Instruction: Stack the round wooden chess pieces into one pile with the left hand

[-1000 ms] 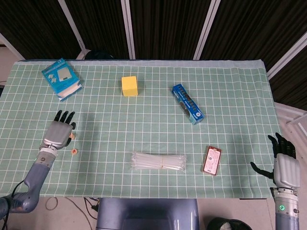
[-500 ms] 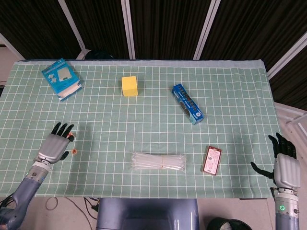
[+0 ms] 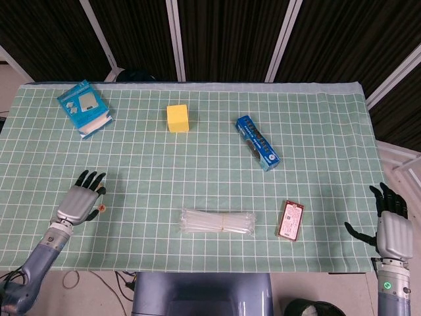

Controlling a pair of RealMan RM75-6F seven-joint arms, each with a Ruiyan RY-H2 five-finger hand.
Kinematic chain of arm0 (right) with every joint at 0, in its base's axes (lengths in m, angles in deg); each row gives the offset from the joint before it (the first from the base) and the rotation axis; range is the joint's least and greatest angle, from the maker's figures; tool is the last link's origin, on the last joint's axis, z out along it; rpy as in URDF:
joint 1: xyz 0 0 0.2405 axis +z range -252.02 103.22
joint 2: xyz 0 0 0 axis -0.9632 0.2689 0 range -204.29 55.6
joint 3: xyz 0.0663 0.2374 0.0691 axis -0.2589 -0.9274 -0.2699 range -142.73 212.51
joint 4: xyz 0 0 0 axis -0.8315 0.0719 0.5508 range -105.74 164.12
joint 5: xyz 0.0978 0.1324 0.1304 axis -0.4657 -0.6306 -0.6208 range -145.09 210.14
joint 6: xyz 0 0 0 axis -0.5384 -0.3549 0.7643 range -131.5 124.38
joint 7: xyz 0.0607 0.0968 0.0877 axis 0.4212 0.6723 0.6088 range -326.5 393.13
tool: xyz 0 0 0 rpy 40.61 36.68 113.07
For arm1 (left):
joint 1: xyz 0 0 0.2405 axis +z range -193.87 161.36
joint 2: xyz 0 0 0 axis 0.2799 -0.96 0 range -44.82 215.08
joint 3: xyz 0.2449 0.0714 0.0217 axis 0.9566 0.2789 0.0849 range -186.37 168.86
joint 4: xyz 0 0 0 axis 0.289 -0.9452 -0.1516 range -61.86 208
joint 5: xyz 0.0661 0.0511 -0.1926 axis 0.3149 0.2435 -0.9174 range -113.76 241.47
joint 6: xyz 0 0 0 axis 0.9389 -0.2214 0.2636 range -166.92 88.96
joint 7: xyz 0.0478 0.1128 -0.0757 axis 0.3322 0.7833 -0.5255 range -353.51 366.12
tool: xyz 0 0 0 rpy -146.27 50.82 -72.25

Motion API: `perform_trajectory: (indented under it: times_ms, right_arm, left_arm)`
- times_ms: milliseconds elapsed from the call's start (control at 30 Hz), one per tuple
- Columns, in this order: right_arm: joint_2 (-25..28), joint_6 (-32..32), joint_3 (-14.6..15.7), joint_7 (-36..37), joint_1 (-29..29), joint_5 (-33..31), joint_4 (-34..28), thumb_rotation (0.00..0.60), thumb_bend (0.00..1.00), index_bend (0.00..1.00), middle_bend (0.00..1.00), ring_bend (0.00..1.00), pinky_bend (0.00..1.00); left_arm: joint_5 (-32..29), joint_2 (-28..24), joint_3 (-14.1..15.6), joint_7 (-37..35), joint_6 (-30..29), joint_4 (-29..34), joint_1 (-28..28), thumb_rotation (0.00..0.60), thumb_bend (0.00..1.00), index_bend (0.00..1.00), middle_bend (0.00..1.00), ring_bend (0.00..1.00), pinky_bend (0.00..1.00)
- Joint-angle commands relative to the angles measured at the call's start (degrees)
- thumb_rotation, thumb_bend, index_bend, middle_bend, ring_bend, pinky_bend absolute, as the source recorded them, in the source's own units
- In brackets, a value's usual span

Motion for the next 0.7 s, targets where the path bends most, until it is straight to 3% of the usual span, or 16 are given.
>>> perform_trajectory:
  times_ms: [33,700]
  right_arm:
    - [0.03,-0.02,0.02,0.00,-0.01,-0.01,0.00,0.600,0.27,0.12,0.05,0.00,0.00]
    - [-0.14,0.21,-0.13,-0.28,-0.04,-0.22,0.00,0.600,0.27,0.12,0.05,0.00,0.00]
  left_arm:
    - [0.14,0.08,-0.10,0.30,0.27,-0.06,0.09,0.600,0.24,0.36,0.04,0.00,0.00]
    - [0.18,0.82,-1.15,2.17,2.23,-0.56,0.52,0.600,0.25,0.38,0.04,0.00,0.00]
